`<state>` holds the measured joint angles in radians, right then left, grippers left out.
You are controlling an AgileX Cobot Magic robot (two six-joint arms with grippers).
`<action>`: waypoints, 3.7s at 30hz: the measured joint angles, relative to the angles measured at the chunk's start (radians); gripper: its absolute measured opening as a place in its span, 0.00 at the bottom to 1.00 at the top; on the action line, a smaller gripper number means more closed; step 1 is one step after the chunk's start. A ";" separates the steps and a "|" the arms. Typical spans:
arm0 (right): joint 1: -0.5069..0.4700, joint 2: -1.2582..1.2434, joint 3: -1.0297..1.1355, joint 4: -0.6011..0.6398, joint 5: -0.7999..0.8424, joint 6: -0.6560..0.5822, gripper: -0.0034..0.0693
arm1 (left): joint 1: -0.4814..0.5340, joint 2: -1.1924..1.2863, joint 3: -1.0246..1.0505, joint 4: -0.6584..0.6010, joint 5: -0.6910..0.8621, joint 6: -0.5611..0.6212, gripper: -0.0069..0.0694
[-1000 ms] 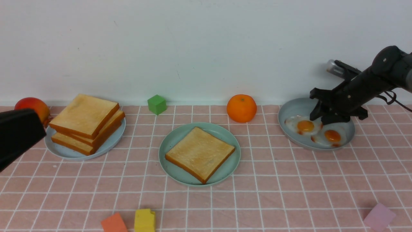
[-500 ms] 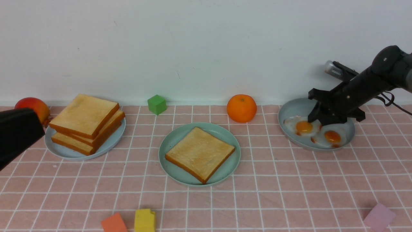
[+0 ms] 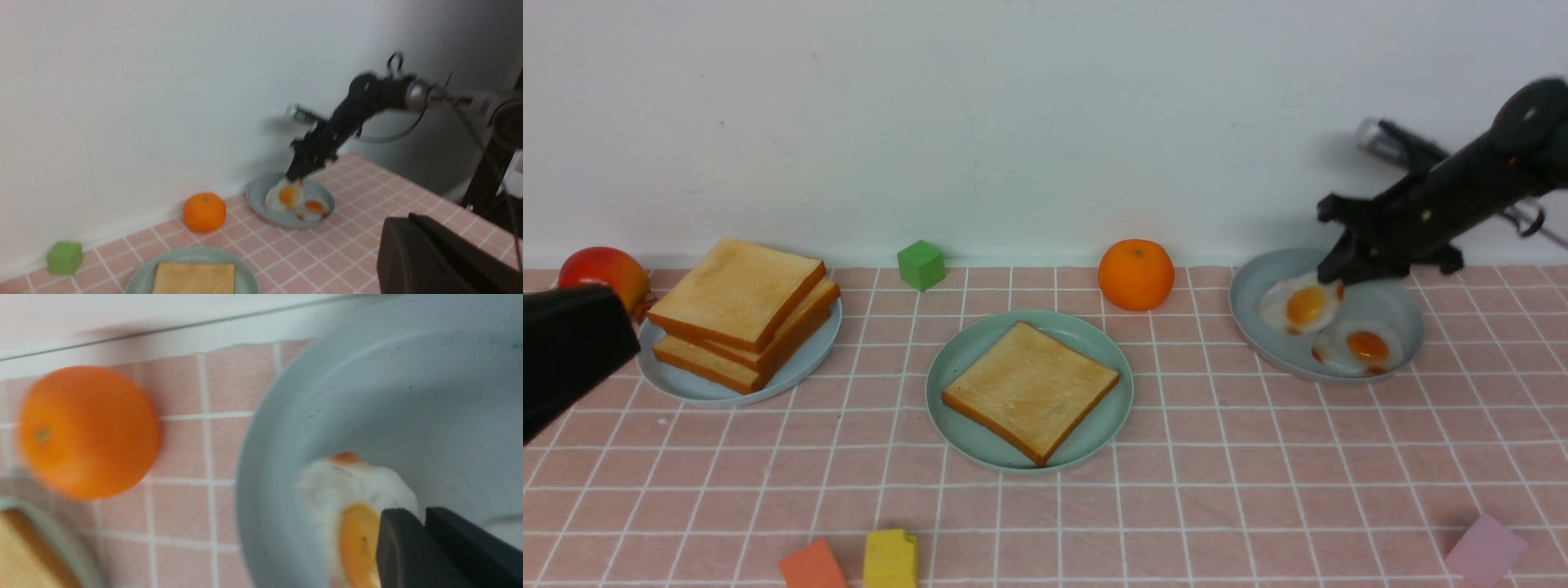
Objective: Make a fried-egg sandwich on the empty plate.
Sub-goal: Use the right arm to grab a fried egg, then use the right arm to place the fried egg on the slice of bread in the middle, then use the left arm to grab a slice of bread
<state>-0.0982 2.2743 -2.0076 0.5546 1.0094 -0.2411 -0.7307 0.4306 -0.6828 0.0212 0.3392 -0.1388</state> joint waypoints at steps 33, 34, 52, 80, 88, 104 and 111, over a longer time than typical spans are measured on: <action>0.428 -0.026 0.218 0.472 -0.131 -0.177 0.14 | 0.000 0.000 0.001 0.146 0.286 -0.089 0.07; 0.428 -0.026 0.218 0.472 -0.132 -0.177 0.14 | 0.000 0.000 0.001 0.146 0.286 -0.089 0.07; 0.428 0.018 0.218 0.422 -0.195 -0.120 0.32 | 0.001 0.000 0.001 0.148 0.286 -0.089 0.07; 0.465 -0.812 0.480 -0.388 0.186 0.196 0.05 | 0.001 0.436 -0.106 0.357 0.442 -0.483 0.08; 0.497 -1.244 0.809 -0.449 0.134 0.228 0.05 | 0.197 0.710 -0.302 0.257 0.469 -0.329 0.07; 0.498 -1.629 1.014 -0.469 0.052 0.158 0.05 | 0.624 1.233 -0.607 -0.031 0.401 0.070 0.14; 0.498 -1.629 1.023 -0.469 -0.040 0.157 0.05 | 0.624 1.410 -0.729 0.076 0.328 0.096 0.44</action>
<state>0.3993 0.6454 -0.9843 0.0861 0.9690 -0.0841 -0.1063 1.8402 -1.4115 0.0968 0.6668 -0.0430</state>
